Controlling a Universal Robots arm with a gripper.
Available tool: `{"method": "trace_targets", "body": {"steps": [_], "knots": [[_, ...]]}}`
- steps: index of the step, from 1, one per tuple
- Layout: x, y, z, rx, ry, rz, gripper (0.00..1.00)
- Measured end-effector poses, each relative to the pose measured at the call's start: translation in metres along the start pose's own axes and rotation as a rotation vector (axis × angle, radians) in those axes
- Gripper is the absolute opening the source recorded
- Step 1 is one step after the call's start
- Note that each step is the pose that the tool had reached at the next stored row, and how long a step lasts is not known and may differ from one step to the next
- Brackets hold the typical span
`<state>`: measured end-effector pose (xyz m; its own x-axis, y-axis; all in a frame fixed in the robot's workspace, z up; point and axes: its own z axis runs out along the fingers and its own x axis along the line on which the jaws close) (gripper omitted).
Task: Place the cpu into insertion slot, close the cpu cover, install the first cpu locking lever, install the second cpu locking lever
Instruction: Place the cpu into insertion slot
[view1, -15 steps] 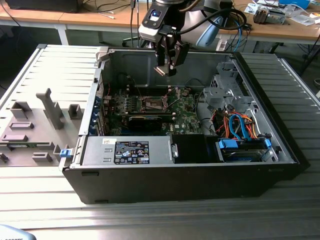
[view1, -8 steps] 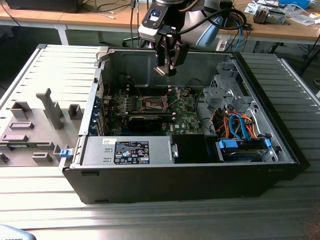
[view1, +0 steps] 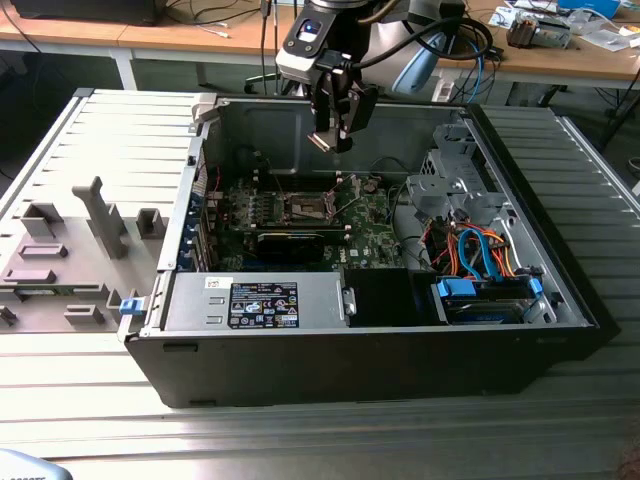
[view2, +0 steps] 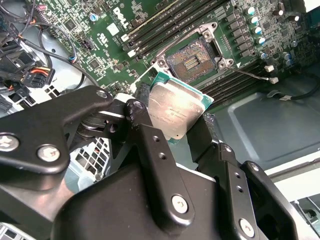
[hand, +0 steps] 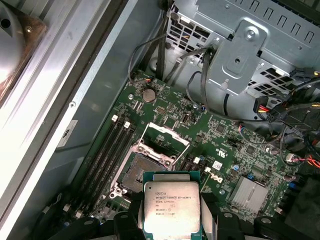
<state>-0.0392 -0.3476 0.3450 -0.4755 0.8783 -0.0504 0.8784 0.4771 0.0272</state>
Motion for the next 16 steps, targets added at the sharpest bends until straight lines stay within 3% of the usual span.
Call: {"method": "trace_targets", "body": {"steps": [16], "knots": [[0.0000, 0.0000, 0.0000, 0.0009, -0.0004, 0.017, 0.55]]}}
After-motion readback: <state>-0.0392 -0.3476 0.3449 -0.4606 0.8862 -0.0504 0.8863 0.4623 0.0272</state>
